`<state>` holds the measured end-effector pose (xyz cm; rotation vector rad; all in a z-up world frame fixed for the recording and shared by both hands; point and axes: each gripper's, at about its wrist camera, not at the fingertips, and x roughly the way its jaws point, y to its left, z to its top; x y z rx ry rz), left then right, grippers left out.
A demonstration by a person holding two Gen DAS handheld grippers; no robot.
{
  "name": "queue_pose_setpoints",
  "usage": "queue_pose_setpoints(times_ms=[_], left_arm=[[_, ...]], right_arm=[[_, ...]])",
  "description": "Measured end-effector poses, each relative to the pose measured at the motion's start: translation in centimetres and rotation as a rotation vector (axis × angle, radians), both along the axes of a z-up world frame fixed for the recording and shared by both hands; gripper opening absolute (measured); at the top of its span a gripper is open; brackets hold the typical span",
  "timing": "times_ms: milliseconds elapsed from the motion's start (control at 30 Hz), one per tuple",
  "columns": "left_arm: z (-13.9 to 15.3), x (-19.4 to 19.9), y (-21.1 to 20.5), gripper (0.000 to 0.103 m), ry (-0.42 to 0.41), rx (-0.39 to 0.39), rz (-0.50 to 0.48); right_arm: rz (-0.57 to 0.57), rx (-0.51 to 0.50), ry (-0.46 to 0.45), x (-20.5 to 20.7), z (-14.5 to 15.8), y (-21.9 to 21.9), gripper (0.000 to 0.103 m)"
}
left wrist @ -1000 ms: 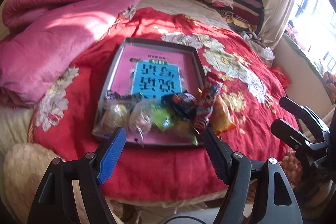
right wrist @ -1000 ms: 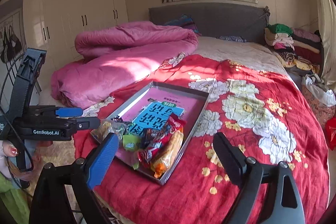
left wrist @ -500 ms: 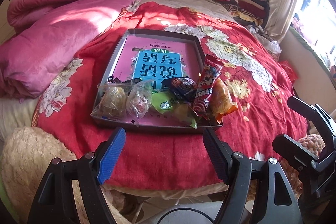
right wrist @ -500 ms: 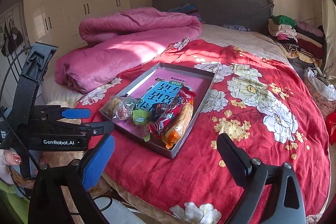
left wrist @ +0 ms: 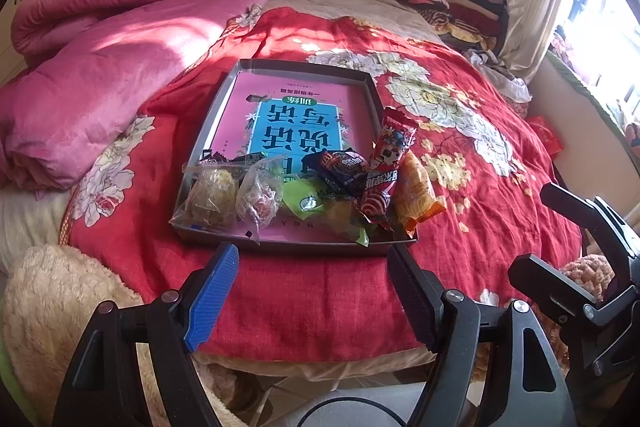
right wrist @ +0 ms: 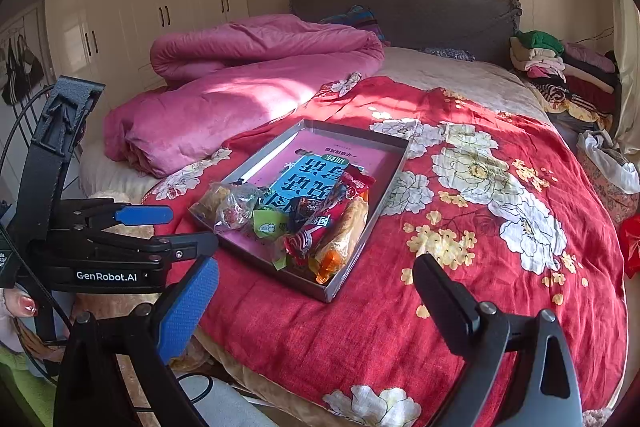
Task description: Organize snacks
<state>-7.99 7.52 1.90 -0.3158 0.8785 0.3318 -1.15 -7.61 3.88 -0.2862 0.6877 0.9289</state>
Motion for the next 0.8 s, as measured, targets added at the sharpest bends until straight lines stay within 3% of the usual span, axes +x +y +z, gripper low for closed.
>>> queue_pose_setpoints(times_ms=[800], left_arm=[[0.09, -0.05, 0.17, 0.081, -0.014, -0.013, 0.0]], right_arm=[[-0.011, -0.002, 0.002, 0.17, -0.07, -0.1, 0.098]])
